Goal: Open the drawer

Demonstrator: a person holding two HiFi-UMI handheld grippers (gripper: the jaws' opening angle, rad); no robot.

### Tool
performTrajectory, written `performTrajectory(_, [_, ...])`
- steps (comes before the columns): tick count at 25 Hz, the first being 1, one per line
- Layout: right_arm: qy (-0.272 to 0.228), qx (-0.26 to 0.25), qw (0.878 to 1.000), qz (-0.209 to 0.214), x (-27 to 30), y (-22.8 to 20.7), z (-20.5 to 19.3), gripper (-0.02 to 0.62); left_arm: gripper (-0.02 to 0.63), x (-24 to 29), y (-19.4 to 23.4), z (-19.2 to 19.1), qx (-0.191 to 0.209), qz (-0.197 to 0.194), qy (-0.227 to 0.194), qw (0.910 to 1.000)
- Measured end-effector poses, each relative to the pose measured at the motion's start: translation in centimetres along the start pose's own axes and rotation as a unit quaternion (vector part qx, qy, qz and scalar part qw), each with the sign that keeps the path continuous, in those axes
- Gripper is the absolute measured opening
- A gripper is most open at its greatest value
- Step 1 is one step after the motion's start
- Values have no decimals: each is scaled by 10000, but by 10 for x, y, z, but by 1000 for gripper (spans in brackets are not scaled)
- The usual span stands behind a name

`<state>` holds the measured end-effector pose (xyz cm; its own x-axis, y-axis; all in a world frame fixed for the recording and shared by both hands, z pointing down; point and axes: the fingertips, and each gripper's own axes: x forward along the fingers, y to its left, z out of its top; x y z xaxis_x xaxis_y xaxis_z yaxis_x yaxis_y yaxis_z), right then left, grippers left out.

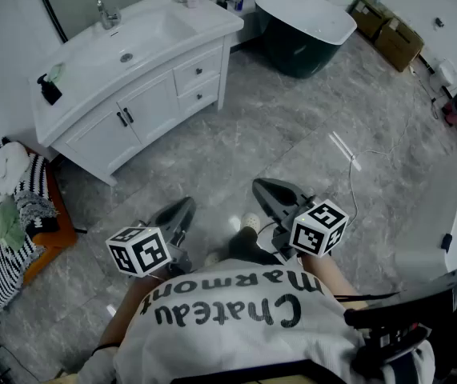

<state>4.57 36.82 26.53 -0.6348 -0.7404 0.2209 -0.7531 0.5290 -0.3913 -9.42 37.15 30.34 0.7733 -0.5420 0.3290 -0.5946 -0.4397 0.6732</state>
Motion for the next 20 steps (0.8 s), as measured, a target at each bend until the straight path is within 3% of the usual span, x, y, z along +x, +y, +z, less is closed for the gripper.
performTrajectory(8, [-128, 399, 9991, 65, 2, -1, 3, 11, 8, -5, 2, 2, 69, 50, -34, 10000])
performTrajectory(20, [-24, 564, 9979, 303, 14, 3, 2, 11, 8, -11, 14, 1, 298, 368, -71, 9989])
